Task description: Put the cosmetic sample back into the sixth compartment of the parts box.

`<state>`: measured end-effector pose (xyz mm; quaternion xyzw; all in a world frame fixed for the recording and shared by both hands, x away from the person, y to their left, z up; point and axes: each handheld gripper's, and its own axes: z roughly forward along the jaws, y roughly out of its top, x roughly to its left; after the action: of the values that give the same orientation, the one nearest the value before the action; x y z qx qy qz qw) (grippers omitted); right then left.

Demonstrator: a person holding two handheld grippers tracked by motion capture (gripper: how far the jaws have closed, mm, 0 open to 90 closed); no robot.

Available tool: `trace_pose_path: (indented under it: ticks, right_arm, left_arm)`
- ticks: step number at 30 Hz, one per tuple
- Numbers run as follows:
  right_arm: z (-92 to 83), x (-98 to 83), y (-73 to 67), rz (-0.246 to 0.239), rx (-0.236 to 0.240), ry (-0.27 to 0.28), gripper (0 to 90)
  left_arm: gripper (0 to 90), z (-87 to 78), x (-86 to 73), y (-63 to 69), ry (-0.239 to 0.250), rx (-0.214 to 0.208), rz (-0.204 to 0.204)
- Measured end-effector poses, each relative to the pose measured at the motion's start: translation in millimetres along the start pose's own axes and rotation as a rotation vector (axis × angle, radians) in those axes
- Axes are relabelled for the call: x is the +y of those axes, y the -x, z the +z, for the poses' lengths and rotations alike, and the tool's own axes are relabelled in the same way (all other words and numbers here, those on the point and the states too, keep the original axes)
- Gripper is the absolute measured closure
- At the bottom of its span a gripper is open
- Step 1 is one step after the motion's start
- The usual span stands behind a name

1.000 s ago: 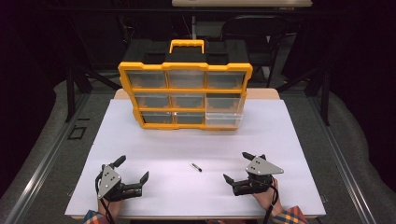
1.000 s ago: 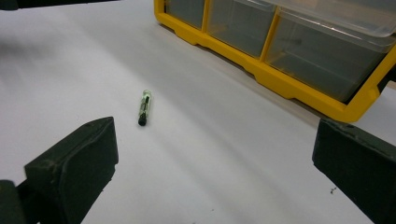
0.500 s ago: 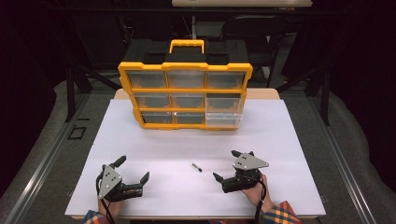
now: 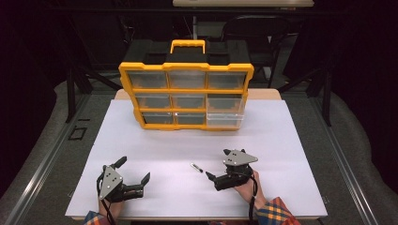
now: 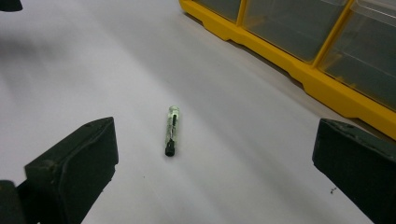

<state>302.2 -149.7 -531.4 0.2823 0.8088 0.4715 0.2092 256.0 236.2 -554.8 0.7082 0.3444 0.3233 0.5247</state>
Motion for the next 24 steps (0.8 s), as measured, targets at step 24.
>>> trace_pose_path:
  ticks: [24]
  right_arm:
    - [23.2,14.6,-6.6,-0.002,0.020,-0.071,0.0]
  left_arm:
    - [0.0,0.6,-0.3,0.3,-0.006,0.004,-0.002]
